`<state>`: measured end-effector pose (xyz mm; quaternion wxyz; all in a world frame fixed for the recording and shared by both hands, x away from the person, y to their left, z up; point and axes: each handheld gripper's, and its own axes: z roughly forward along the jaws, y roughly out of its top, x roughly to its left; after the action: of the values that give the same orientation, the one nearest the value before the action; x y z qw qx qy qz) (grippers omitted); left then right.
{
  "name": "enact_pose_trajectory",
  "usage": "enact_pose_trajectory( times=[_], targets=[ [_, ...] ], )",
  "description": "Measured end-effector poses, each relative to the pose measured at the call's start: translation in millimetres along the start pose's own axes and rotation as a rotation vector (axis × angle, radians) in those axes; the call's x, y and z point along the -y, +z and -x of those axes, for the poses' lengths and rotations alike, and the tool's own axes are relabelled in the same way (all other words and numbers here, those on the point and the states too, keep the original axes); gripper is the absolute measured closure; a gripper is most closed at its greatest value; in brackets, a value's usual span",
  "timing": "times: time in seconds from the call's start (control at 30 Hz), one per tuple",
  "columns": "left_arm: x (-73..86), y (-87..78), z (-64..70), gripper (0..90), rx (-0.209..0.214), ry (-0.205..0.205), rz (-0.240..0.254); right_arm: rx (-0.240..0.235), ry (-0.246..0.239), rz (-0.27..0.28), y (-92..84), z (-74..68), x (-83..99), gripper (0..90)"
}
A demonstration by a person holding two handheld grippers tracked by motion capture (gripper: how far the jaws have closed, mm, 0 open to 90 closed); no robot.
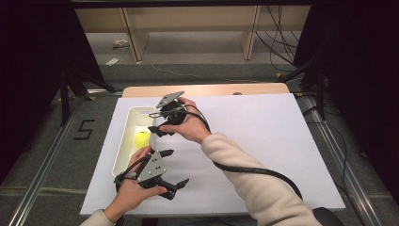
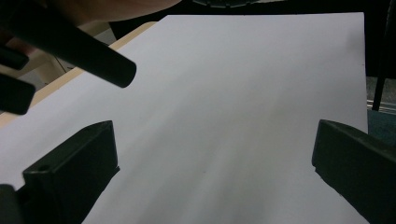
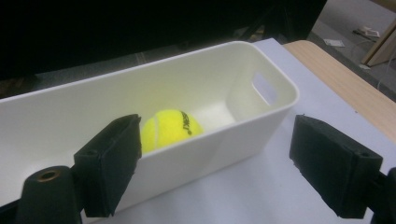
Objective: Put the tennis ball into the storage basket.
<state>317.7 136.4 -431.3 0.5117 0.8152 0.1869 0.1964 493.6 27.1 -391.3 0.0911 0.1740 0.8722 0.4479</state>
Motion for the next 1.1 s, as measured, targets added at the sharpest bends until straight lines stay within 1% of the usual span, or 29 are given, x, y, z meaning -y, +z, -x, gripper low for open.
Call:
enact_pose_trajectory(
  times=[0.17, 0.3, 0.4, 0.53, 0.73, 0.83, 0.93, 0.97, 1.0, 1.1],
  targets=[
    [0.1, -0.5, -0.5, 0.0, -0.003, -0.001, 0.001, 0.017, -0.005, 0.019, -17.6, 3.6, 7.4, 17.3],
    [0.2, 0.0, -0.1, 0.0, -0.002, -0.002, -0.001, 0.03, 0.0, 0.022, -32.3, 7.1, 16.4, 17.3],
    [0.2, 0.1, 0.1, 0.0, -0.002, -0.001, -0.002, 0.045, 0.009, 0.023, -44.5, 10.9, 25.7, 17.3],
    [0.5, 0.1, -0.4, 0.0, -0.003, -0.003, -0.002, 0.062, 0.008, 0.019, -60.2, 16.2, 37.8, 17.1],
    [0.6, 0.2, -0.1, 0.0, -0.003, -0.004, -0.003, 0.094, 0.037, 0.017, -80.4, 23.1, 58.8, 17.2],
    [1.0, 0.3, -0.3, 0.0, -0.003, -0.004, -0.004, 0.11, 0.042, 0.008, -89.6, 26.1, 70.2, 17.3],
    [0.9, 0.3, -0.2, 0.0, -0.003, -0.005, -0.004, 0.124, 0.056, 0.01, -102.7, 28.9, 83.7, 17.4],
    [1.1, 0.1, 0.5, 0.0, -0.002, -0.014, -0.01, 0.128, 0.059, 0.009, -106.2, 29.6, 86.6, 17.4],
    [1.1, 0.6, 0.8, 0.0, 0.006, -0.016, -0.008, 0.136, 0.068, 0.011, -111.7, 30.6, 91.7, 17.4],
    [1.2, 0.7, 0.8, 0.0, 0.008, -0.008, -0.007, 0.153, 0.083, 0.01, -124.7, 31.9, 104.5, 17.6]
  ],
)
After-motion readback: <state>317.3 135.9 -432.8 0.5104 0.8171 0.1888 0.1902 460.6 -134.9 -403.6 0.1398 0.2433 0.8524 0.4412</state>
